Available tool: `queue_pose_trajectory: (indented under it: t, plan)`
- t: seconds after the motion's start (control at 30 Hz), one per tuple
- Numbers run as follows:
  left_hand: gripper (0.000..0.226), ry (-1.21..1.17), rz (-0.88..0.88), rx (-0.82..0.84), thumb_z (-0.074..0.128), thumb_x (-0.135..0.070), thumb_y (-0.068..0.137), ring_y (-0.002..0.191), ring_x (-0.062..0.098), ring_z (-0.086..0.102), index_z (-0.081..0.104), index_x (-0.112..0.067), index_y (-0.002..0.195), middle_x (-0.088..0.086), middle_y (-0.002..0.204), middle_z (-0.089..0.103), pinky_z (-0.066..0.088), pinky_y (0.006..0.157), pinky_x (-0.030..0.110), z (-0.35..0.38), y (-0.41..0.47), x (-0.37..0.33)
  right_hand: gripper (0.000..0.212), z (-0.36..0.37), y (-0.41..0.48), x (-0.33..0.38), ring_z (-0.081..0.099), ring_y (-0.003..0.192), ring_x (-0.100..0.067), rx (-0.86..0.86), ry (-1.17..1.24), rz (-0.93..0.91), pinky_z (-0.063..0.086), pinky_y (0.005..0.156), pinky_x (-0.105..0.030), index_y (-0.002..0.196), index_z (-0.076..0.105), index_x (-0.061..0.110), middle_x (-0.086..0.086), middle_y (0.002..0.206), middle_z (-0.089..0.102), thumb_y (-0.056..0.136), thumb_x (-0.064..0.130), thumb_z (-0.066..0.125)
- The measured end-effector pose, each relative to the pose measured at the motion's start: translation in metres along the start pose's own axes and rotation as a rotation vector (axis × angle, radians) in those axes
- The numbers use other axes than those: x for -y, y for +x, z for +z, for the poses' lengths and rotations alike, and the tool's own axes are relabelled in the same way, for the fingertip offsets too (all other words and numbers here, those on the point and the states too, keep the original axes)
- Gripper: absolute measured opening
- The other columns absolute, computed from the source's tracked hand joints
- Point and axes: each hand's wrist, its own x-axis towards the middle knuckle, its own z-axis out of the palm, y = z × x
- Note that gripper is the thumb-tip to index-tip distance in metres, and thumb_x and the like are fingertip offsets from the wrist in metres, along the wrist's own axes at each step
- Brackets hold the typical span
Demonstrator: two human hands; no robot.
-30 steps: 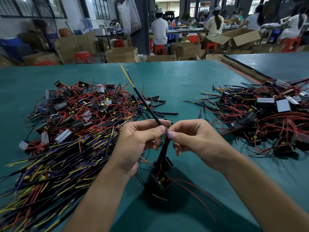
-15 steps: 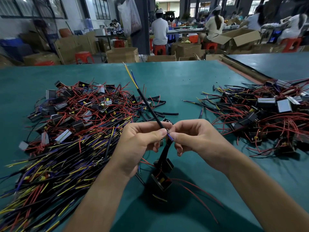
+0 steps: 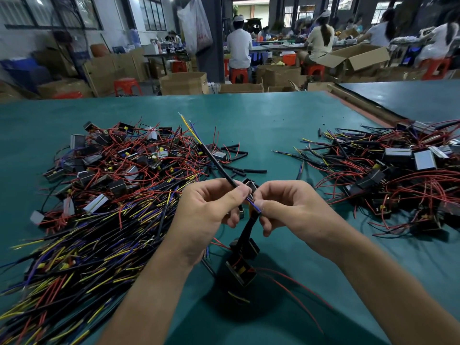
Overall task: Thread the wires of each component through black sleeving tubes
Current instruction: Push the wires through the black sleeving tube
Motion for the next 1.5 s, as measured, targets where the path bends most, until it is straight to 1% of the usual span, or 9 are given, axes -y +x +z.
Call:
queue_pose_trajectory:
  t: [0.13,0.3,0.53,0.67,0.8,1.03,1.17,1.27,1.5]
  plan:
    - [0.014,0.016,0.037,-0.008,0.066,-0.009,0.084,0.043,0.013,0.045,0.073,-0.01,0.072,0.008,0.052,0.053,0.04,0.045,0.019,-0.002,-0.0006,-0.0005,0.019,0.0036,-0.0001,0.0002,0.05,0.048,-0.013,-0.015,-0.041,-0.024,0.051,0.054,-0.024,0.074,0.061,0.004,0.003,0.055,0.057,0.092,-0.003,0.057]
    - [0.011,0.004,0.052,-0.028,0.067,-0.011,0.082,0.043,0.013,0.043,0.071,-0.003,0.078,0.008,0.051,0.051,0.038,0.044,0.017,-0.0009,-0.0005,-0.0006,0.02,0.0039,0.0003,0.0,0.051,0.047,-0.014,-0.056,-0.064,-0.047,0.049,0.054,-0.026,0.073,0.065,0.006,0.002,0.058,0.061,0.091,-0.002,0.06]
    - [0.015,0.0,0.075,-0.011,0.07,-0.023,0.071,0.043,0.012,0.042,0.076,-0.009,0.074,0.002,0.053,0.057,0.038,0.044,0.016,-0.0007,-0.0009,0.0,0.015,0.0043,0.0021,-0.0031,0.051,0.046,-0.012,-0.103,-0.066,-0.121,0.048,0.052,-0.022,0.075,0.065,0.003,0.005,0.053,0.057,0.089,0.0,0.064]
    - [0.009,0.03,0.089,-0.004,0.069,-0.013,0.078,0.044,0.011,0.041,0.078,-0.013,0.075,0.001,0.057,0.062,0.037,0.045,0.016,-0.0001,-0.001,0.0009,0.012,0.0056,0.0025,-0.0035,0.05,0.045,-0.011,-0.134,0.0,-0.133,0.048,0.049,-0.022,0.079,0.064,0.003,0.003,0.057,0.061,0.086,-0.007,0.064]
    - [0.015,0.054,0.094,0.001,0.066,-0.005,0.084,0.044,0.01,0.041,0.077,-0.014,0.08,0.0,0.058,0.063,0.037,0.046,0.015,-0.0001,-0.0014,0.0016,0.015,0.0055,0.0023,-0.0021,0.048,0.045,-0.013,-0.134,0.068,-0.118,0.049,0.048,-0.023,0.079,0.061,0.002,0.001,0.058,0.06,0.084,-0.012,0.063]
    - [0.015,0.067,0.087,0.013,0.064,0.0,0.086,0.044,0.01,0.042,0.075,-0.01,0.086,0.004,0.059,0.06,0.039,0.047,0.015,0.0019,-0.0018,0.0013,0.018,0.0029,0.0022,-0.0007,0.047,0.046,-0.013,-0.102,0.193,-0.008,0.048,0.048,-0.022,0.076,0.061,0.005,-0.005,0.062,0.057,0.081,-0.012,0.063]
    - [0.015,0.058,0.089,0.017,0.063,0.0,0.086,0.044,0.009,0.043,0.075,-0.009,0.086,0.001,0.058,0.06,0.039,0.047,0.015,0.0019,-0.003,0.0003,0.017,0.0008,0.0023,-0.001,0.046,0.047,-0.011,-0.039,0.329,0.108,0.047,0.047,-0.021,0.076,0.062,0.008,-0.003,0.066,0.057,0.07,-0.001,0.074]
    - [0.015,0.062,0.097,0.01,0.063,0.001,0.086,0.044,0.009,0.043,0.074,-0.01,0.085,-0.002,0.056,0.061,0.039,0.047,0.015,0.0019,-0.0029,0.0,0.014,0.0006,0.0021,-0.0007,0.045,0.045,-0.008,-0.027,0.399,0.206,0.047,0.047,-0.019,0.073,0.062,0.012,0.0,0.064,0.055,0.065,0.01,0.073]
    - [0.018,0.15,0.118,-0.049,0.062,0.002,0.088,0.041,0.006,0.041,0.073,-0.013,0.085,-0.009,0.048,0.057,0.036,0.044,0.014,0.0041,-0.0007,0.0046,0.015,0.0034,0.0019,-0.0003,0.044,0.042,-0.009,-0.16,0.12,0.104,0.048,0.045,-0.021,0.07,0.07,0.009,-0.004,0.058,0.056,0.081,0.0,0.071]
